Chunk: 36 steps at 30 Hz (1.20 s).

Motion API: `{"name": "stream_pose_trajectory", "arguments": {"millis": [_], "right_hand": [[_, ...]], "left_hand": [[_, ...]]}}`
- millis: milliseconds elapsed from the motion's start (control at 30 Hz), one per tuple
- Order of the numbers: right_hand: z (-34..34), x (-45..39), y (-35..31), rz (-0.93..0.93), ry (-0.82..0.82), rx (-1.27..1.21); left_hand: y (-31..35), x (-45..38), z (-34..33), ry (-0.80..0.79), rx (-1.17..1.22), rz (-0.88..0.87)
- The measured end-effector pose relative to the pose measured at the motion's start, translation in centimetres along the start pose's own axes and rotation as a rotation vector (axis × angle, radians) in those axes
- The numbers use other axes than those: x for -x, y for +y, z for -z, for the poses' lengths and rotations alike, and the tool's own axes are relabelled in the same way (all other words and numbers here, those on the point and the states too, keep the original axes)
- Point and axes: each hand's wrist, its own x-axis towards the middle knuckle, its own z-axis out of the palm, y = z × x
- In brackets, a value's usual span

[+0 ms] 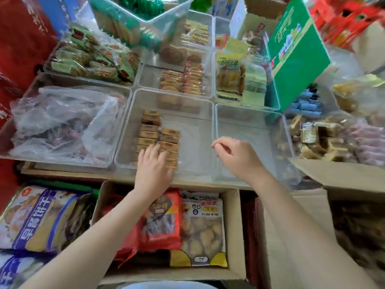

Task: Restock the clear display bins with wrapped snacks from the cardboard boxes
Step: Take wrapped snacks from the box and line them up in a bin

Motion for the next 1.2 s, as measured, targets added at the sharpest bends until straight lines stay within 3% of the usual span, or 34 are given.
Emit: {"name": "stream_pose_trajectory", "arguments": {"millis": [133, 267, 400, 533, 767, 833, 933, 1067, 1133, 1200], "right_hand": [[5.8, 9.3, 5.1, 0.023, 0.334, 0.027], [10.7, 18.4, 11.9, -0.181, 0.533, -0.024], [12.2, 23.7, 19.4, -0.380, 0.323, 0.007], [11.9, 24.8, 24.5, -0.400, 0.043, 0.134], [6.3, 20.5, 30.7, -0.392, -0.483, 0.281], [4.2, 19.9, 32.2, -0.382, -0.521, 0.278], [1.8, 19.6, 33.4, -0.347, -0.573, 0.459], [0.3, 19.4, 34.1, -0.228, -0.484, 0.582], [1.7, 19.1, 34.0, -0.224, -0.453, 0.488], [5.0, 18.9, 33.4, -0.323, -0.427, 0.203]], "left_hand": [[12.8, 5.1, -1.2, -0.372, 0.335, -0.076], [23.4, 8.8, -4.3, -0.469, 0.508, -0.139], [30.5, 11.4, -7.0, -0.494, 0.692, -0.100], [32.9, 12.8, -9.3, -0.472, 0.777, 0.016], [33.2, 13.7, -9.6, -0.425, 0.871, 0.054], [33.5, 13.8, -9.3, -0.427, 0.891, 0.064], [33.9, 13.7, -9.2, -0.427, 0.893, 0.065], [34.3, 13.5, -9.1, -0.439, 0.882, 0.056], [34.2, 13.6, -9.2, -0.445, 0.896, 0.051], [33.8, 13.6, -9.6, -0.461, 0.909, 0.051]]}}
